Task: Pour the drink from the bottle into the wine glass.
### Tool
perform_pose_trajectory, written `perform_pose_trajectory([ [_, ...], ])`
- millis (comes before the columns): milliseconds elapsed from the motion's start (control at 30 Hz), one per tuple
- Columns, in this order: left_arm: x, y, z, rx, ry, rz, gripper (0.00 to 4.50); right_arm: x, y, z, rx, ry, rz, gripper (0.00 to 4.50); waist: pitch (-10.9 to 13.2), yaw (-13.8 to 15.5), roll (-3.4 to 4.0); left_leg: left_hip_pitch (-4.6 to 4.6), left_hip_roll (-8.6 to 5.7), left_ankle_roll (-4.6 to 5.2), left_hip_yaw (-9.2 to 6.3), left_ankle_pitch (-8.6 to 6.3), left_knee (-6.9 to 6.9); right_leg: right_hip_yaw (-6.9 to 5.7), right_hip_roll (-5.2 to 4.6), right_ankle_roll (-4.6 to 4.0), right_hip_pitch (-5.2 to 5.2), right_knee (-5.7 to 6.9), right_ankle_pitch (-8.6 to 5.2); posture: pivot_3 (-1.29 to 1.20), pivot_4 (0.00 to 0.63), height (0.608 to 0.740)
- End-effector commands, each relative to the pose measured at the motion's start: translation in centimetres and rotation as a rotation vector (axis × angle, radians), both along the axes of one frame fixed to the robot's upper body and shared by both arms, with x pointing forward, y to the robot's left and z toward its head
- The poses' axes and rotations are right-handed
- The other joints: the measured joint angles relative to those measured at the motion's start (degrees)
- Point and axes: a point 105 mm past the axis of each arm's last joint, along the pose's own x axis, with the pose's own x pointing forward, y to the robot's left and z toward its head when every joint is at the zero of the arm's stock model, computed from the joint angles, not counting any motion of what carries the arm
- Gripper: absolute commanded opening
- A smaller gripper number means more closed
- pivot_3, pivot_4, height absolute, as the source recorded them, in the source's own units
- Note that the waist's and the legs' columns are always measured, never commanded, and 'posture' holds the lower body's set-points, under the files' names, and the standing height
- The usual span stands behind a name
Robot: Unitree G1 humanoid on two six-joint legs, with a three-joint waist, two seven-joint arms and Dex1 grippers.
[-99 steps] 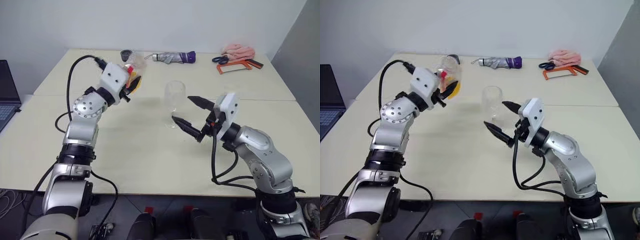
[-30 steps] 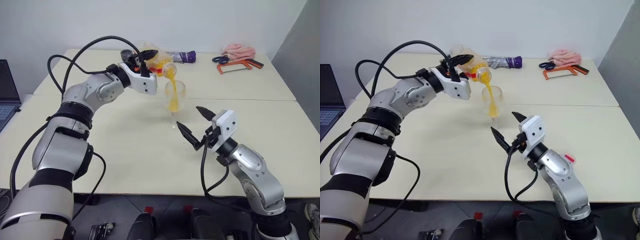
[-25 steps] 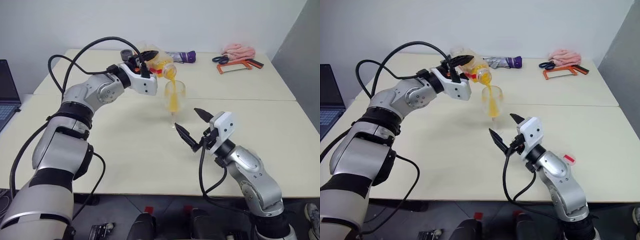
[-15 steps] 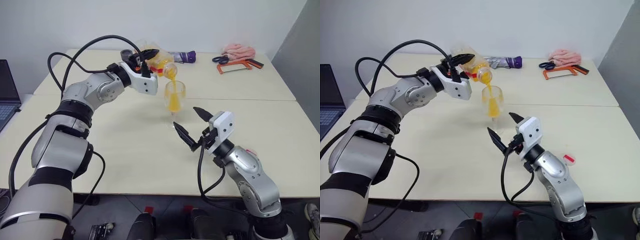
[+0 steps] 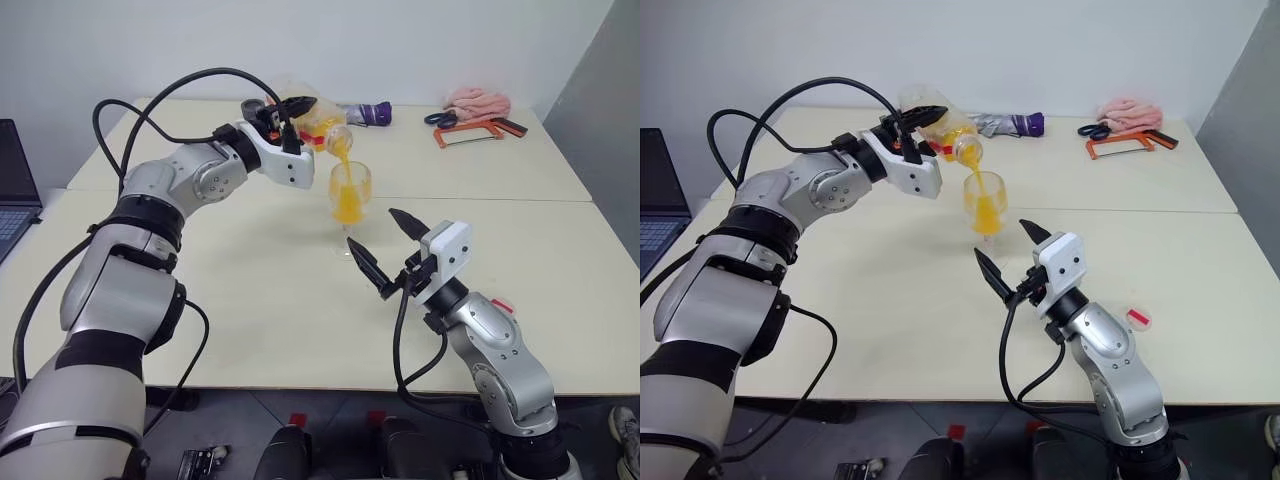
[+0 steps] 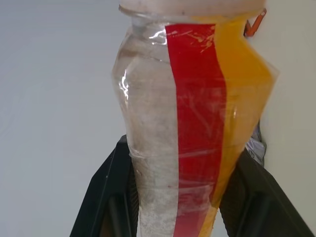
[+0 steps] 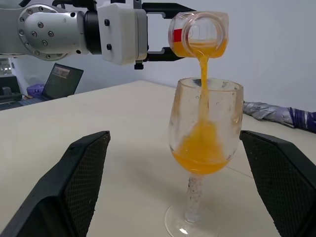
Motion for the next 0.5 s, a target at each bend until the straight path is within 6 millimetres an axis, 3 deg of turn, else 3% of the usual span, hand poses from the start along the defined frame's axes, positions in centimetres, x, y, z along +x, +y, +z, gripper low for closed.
perform_pose_trajectory([
  [33, -0.29, 0.17, 2.68, -0.019, -0.077, 0.001, 1.69, -0.51, 0.22, 1.07, 0.017, -0.053, 0.015, 4.50, 0.00, 0.00, 0.00, 0.00, 0.00, 0.00, 0.00, 0.00, 0.00, 0.00, 0.00, 0.00, 0.00, 0.00, 0.00, 0.00, 0.150, 0.740],
  [500, -0.06, 0.17, 3.05, -0.004, -0.098, 0.018, 1.69, -0.91, 0.52, 0.77, 0.006, -0.042, 0.039, 4.50, 0.00, 0.01, 0.00, 0.00, 0.00, 0.00, 0.01, 0.00, 0.01, -0.01, 0.00, 0.00, 0.00, 0.01, 0.00, 0.00, 0.150, 0.740],
])
